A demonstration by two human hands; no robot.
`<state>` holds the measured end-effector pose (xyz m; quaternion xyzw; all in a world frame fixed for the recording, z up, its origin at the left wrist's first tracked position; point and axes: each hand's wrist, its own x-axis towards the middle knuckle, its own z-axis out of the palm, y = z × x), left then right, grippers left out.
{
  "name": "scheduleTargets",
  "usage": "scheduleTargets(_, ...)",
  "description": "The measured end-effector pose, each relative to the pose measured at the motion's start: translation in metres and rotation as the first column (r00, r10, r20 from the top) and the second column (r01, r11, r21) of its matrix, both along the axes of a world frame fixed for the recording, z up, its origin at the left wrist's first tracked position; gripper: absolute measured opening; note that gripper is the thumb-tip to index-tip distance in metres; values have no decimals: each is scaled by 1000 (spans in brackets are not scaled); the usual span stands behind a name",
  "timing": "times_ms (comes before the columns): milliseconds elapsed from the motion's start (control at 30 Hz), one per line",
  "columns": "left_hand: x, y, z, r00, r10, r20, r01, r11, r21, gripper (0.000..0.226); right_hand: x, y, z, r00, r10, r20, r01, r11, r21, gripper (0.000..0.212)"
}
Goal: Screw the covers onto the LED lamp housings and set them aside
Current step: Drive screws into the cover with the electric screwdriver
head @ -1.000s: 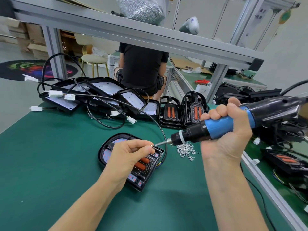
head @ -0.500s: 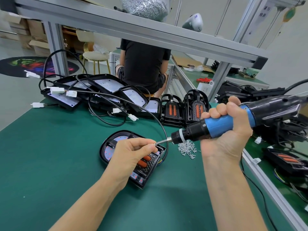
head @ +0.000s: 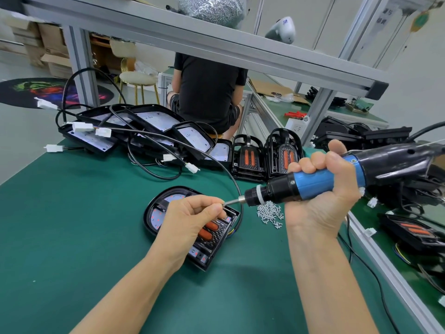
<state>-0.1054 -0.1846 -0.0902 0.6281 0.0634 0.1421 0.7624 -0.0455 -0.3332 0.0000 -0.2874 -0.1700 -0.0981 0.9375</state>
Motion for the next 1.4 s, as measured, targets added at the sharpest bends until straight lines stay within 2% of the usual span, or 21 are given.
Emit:
scheduleTargets(100, -2, 1, 3, 1000, -28, 11, 28, 1000, -14, 12, 3, 1, -2, 1000, -1, -18, 1, 1000, 6, 18)
scheduleTargets(167, -2, 10, 2, 998, -8, 56, 9, 1000, -11, 29, 5, -1, -2, 1000, -8, -24, 8, 1000, -3, 18)
scheduleTargets(233, 2, 34, -2, 965, 241, 101, -247, 968, 53, 39, 7, -3, -3, 1000, -20, -18, 19, 1000, -21, 19)
scheduleTargets(300, 8, 66, -12, 856, 515, 39, -504, 816, 284, 39, 9, -5, -4, 999, -48, 1, 48, 997, -60, 22)
scheduleTargets(333, 9, 80, -21, 809, 586, -47, -512, 742, 432, 41, 9, -6, -5, 998, -64, 13, 65, 994, -85, 23)
scheduleTargets(400, 11, 95, -38, 735, 636, -236, -339, 645, 685, 42, 11, -5, -8, 996, -79, 31, 82, 989, -125, 25)
scheduleTargets(433, 12, 97, -43, 720, 636, -276, -240, 602, 762, 36, 12, -4, -11, 996, -81, 35, 86, 986, -143, 25)
scheduleTargets(500, 15, 91, -47, 743, 623, -243, -187, 542, 819, 24, 14, -1, -14, 995, -95, 42, 102, 977, -186, 26)
scheduleTargets(733, 20, 82, -48, 769, 622, -147, -304, 558, 773, 49, 20, 8, -25, 984, -157, 83, 175, 936, -305, 27)
scheduleTargets(1033, 23, 81, -57, 779, 618, -108, -355, 577, 736, 46, 25, 14, -29, 984, -142, 109, 171, 918, -357, 28)
scheduleTargets(1133, 24, 82, -55, 787, 603, -131, -355, 616, 704, 40, 26, 15, -28, 984, -105, 142, 153, 908, -391, 28)
scheduleTargets(1200, 25, 80, -55, 803, 576, -154, -366, 680, 635, 25, 25, 18, -27, 982, -83, 171, 148, 896, -418, 28)
scheduleTargets(1300, 26, 75, -54, 855, 492, -163, -402, 828, 390, 16, 24, 22, -27, 974, -61, 218, 157, 876, -456, 29)
scheduleTargets(1400, 28, 73, -56, 879, 459, -127, -419, 872, 254, 17, 22, 24, -28, 974, -35, 225, 139, 873, -467, 30)
